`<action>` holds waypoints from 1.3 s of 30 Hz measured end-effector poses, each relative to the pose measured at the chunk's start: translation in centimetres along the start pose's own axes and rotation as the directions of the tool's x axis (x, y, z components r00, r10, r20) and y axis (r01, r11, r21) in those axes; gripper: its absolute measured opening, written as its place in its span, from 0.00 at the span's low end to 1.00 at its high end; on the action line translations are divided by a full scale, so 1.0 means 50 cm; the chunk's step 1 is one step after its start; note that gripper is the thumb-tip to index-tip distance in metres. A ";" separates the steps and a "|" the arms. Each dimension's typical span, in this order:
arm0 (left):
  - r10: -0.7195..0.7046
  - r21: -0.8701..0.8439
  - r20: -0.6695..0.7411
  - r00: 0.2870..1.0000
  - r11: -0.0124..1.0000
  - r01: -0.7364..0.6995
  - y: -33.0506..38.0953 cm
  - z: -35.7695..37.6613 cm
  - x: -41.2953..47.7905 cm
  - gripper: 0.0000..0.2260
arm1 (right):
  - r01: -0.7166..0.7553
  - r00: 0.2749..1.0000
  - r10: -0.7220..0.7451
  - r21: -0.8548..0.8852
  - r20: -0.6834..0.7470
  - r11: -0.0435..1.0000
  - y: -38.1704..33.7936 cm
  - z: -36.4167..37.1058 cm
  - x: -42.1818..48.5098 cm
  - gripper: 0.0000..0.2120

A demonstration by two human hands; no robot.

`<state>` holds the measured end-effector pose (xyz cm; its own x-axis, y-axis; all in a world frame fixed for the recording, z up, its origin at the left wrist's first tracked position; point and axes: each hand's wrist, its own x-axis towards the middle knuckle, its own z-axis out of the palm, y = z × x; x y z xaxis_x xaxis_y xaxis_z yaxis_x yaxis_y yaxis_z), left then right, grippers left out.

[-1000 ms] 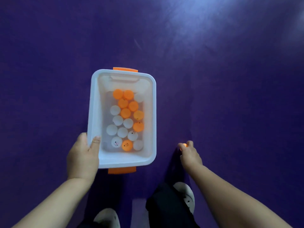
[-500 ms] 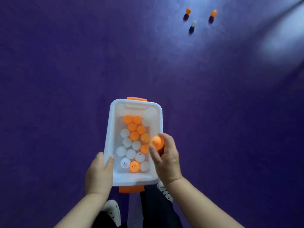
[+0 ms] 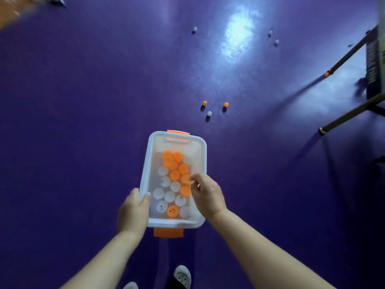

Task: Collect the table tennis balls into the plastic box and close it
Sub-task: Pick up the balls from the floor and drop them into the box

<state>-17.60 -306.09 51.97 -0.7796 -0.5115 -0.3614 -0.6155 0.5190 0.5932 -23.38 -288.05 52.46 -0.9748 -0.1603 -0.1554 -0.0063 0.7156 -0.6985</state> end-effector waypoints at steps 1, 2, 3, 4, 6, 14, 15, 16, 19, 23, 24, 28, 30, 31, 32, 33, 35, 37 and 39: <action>0.009 0.000 -0.008 1.000 1.000 -0.009 0.032 -0.015 0.002 0.15 | -0.004 1.000 0.004 -0.016 0.015 1.000 -0.017 -0.032 0.013 0.08; 0.015 0.000 -0.014 1.000 1.000 -0.015 0.062 -0.028 0.006 0.16 | -0.019 0.999 0.019 -0.022 0.034 1.000 -0.035 -0.062 0.026 0.07; 0.016 0.001 -0.018 1.000 1.000 -0.016 0.090 -0.041 0.012 0.16 | -0.038 0.998 0.039 -0.018 0.055 0.999 -0.054 -0.090 0.040 0.07; 0.018 0.007 -0.022 1.000 1.000 -0.018 0.117 -0.055 0.019 0.16 | -0.052 0.996 0.053 -0.013 0.068 0.999 -0.073 -0.115 0.055 0.07; 0.028 0.032 -0.030 0.999 0.999 -0.027 0.166 -0.082 0.042 0.15 | -0.043 0.996 0.045 -0.028 0.077 0.999 -0.107 -0.154 0.088 0.07; 0.050 0.133 0.022 0.999 0.990 -0.053 0.315 -0.156 0.211 0.10 | 0.028 0.998 -0.019 -0.134 0.067 0.991 -0.204 -0.226 0.281 0.08; 0.064 0.139 0.046 0.997 0.988 -0.070 0.333 -0.161 0.241 0.11 | 0.024 0.998 -0.015 -0.142 0.066 0.990 -0.214 -0.229 0.314 0.08; 0.082 0.145 0.072 0.994 0.985 -0.091 0.353 -0.167 0.273 0.15 | 0.013 0.998 -0.004 -0.144 0.063 0.989 -0.222 -0.233 0.349 0.08; 0.130 0.186 0.145 0.981 0.970 -0.156 0.417 -0.177 0.369 0.26 | -0.039 0.997 0.046 -0.113 0.057 0.993 -0.238 -0.253 0.453 0.08; 0.151 0.213 0.180 0.972 0.959 -0.188 0.523 -0.173 0.488 0.27 | -0.084 0.996 0.087 -0.085 0.028 0.993 -0.236 -0.300 0.581 0.08; 0.155 0.208 0.183 0.971 0.959 -0.192 0.551 -0.169 0.513 0.27 | -0.099 0.995 0.101 -0.079 0.011 0.992 -0.232 -0.315 0.611 0.08; 0.174 0.194 0.190 0.966 0.958 -0.211 0.661 -0.133 0.604 0.27 | -0.147 0.988 0.144 -0.064 -0.056 0.987 -0.196 -0.374 0.731 0.08; 0.183 0.205 0.183 0.966 0.954 -0.220 0.716 -0.104 0.653 0.27 | -0.161 0.985 0.157 -0.042 -0.072 0.986 -0.171 -0.401 0.802 0.08; 0.187 0.210 0.177 0.966 0.952 -0.223 0.744 -0.087 0.679 0.26 | -0.160 0.985 0.157 -0.033 -0.074 0.987 -0.156 -0.413 0.841 0.08; 0.190 0.212 0.169 0.967 0.951 -0.223 0.772 -0.070 0.706 0.26 | -0.156 0.985 0.154 -0.025 -0.075 0.987 -0.142 -0.426 0.880 0.08; 0.189 0.210 0.160 0.969 0.952 -0.221 0.800 -0.052 0.733 0.26 | -0.154 0.986 0.152 -0.018 -0.072 0.988 -0.127 -0.441 0.922 0.08; 0.186 0.208 0.131 0.974 0.955 -0.210 0.859 -0.016 0.787 0.26 | -0.139 0.988 0.139 -0.007 -0.062 0.990 -0.096 -0.474 1.008 0.09; 0.170 0.204 0.100 0.980 0.961 -0.188 0.917 0.016 0.838 0.26 | -0.140 0.988 0.139 -0.004 -0.061 0.990 -0.065 -0.512 1.090 0.09; 0.138 0.188 0.073 0.988 0.971 -0.150 0.970 0.042 0.883 0.26 | -0.158 0.986 0.157 -0.013 -0.057 0.987 -0.035 -0.550 1.163 0.08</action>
<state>-82.11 -302.07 63.25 -0.8635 -0.3835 -0.3274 -0.5025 0.7092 0.4945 -86.22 -279.92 63.87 -0.9748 -0.0069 -0.2228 0.1447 0.7405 -0.6563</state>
